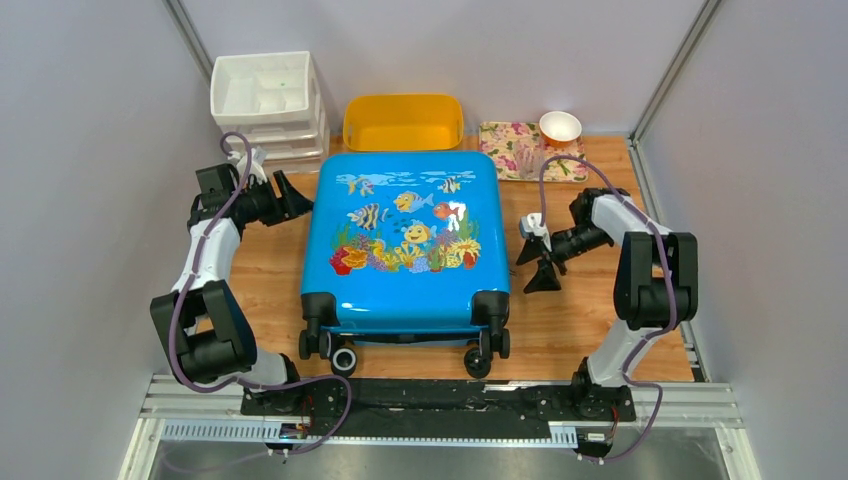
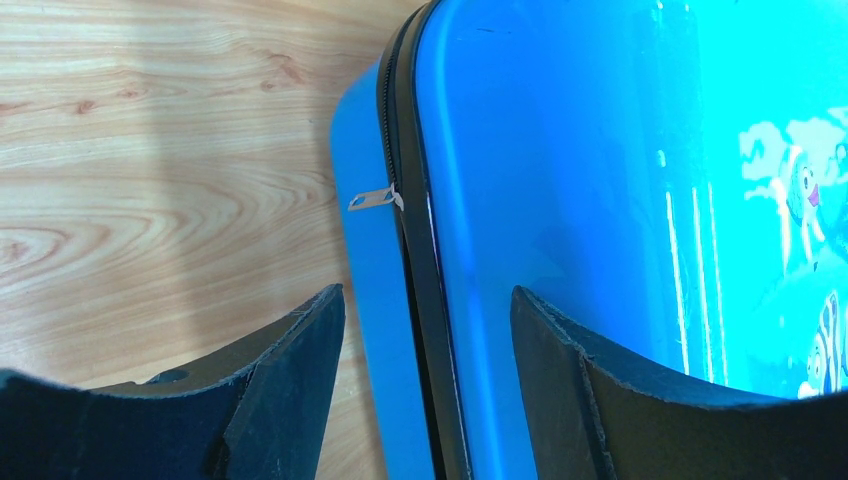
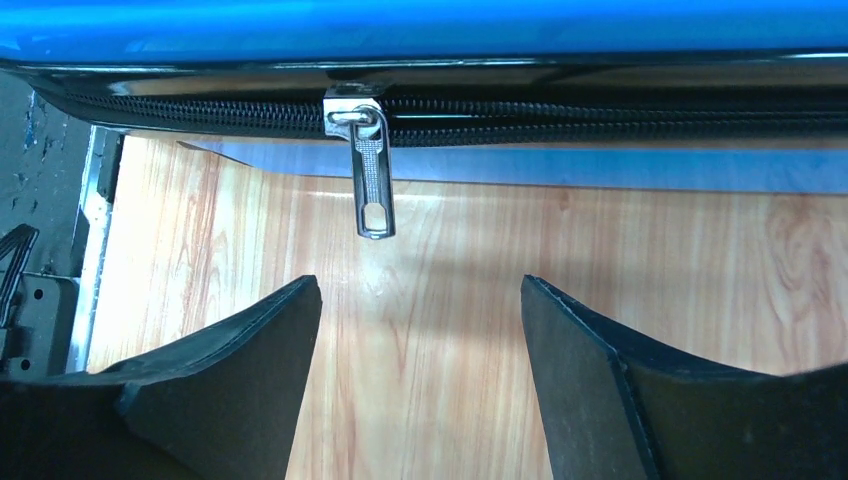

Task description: Open, take out, and arrange the luggage

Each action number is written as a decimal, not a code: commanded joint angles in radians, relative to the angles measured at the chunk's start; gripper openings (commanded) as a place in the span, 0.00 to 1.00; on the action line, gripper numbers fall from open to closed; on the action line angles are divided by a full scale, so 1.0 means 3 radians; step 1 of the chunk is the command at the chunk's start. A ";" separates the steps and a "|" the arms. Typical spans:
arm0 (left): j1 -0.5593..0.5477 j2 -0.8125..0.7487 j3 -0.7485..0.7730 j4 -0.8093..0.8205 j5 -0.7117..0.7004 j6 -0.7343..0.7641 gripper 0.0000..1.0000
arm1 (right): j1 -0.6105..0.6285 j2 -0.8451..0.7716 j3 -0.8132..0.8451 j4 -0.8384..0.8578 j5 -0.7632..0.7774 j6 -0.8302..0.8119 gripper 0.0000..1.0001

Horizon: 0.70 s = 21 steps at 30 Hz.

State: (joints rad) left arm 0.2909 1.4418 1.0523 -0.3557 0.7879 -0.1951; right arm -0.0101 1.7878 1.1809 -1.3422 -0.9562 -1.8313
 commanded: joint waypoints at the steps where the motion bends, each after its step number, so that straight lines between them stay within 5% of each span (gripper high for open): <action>1: -0.0100 -0.0132 -0.0051 -0.0072 0.0462 -0.0019 0.72 | -0.0033 -0.0253 0.0042 -0.1079 -0.0222 0.0223 0.77; 15: -0.0100 -0.0199 -0.0133 -0.0021 0.0436 0.0006 0.72 | 0.0254 -0.0243 0.0170 -0.1084 -0.0418 0.0648 0.75; 21: -0.0100 -0.0184 -0.0153 0.0015 0.0421 -0.0004 0.72 | 0.0284 -0.0258 0.0119 -0.1084 -0.0372 0.0674 0.55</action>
State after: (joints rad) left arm 0.2916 1.4208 1.0225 -0.3351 0.7845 -0.1940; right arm 0.0711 1.7393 1.1995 -1.3457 -1.0397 -1.6455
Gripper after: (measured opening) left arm 0.710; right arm 0.626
